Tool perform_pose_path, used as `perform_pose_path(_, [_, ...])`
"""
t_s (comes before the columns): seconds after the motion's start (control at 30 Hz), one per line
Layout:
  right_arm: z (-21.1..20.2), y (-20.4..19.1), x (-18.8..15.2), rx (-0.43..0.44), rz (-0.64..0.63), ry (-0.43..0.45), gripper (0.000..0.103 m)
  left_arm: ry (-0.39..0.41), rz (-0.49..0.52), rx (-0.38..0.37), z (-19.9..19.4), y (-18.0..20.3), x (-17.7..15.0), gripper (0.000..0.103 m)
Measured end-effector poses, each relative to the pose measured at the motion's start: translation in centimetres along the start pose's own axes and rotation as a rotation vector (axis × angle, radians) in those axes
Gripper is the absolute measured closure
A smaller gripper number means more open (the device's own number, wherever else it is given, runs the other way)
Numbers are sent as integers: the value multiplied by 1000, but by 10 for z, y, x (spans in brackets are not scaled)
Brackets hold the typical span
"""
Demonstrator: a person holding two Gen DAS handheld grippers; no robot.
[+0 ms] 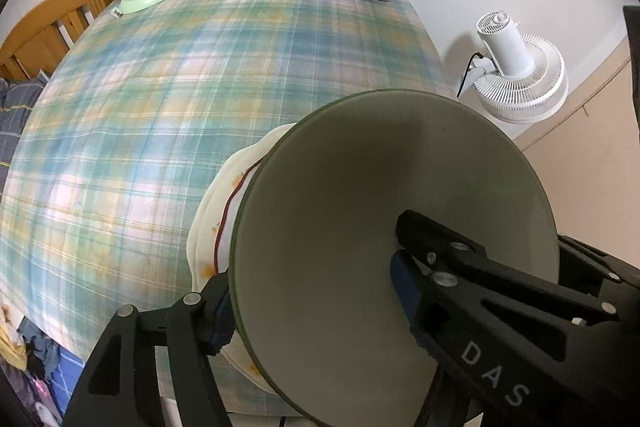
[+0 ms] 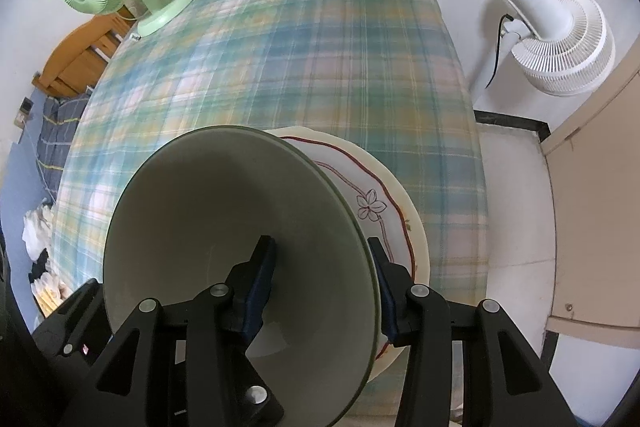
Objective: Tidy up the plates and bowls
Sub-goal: 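Lower the bowl stack onto the plates and open both tools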
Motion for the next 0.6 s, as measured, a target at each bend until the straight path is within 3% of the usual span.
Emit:
perform_pose_path(0.07, [-2, 1, -1, -1, -6, 8, 49, 2, -3, 5, -2, 0, -1, 31])
perform_pose_path(0.17, [-8, 2, -3, 14, -9, 24, 33, 8, 3, 27, -6, -2, 0, 25])
perform_pose_path(0.37, [-26, -2, -6, 36, -9, 67, 30, 37, 42, 69, -26, -6, 2, 17])
perform_pose_path(0.6, [-52, -3, -4, -16, 19, 159, 28, 99, 119, 67, -50, -12, 9, 14])
Point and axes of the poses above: each gripper's, at about its wrist camera, not at the fingertips, and z roughly the way its jaws point, y to its right, x to its top, the point moved 9 cm from there along z, roughly the way its jaws point, and after that the axes turned 15 degrees about z, right-handed, at the moved point
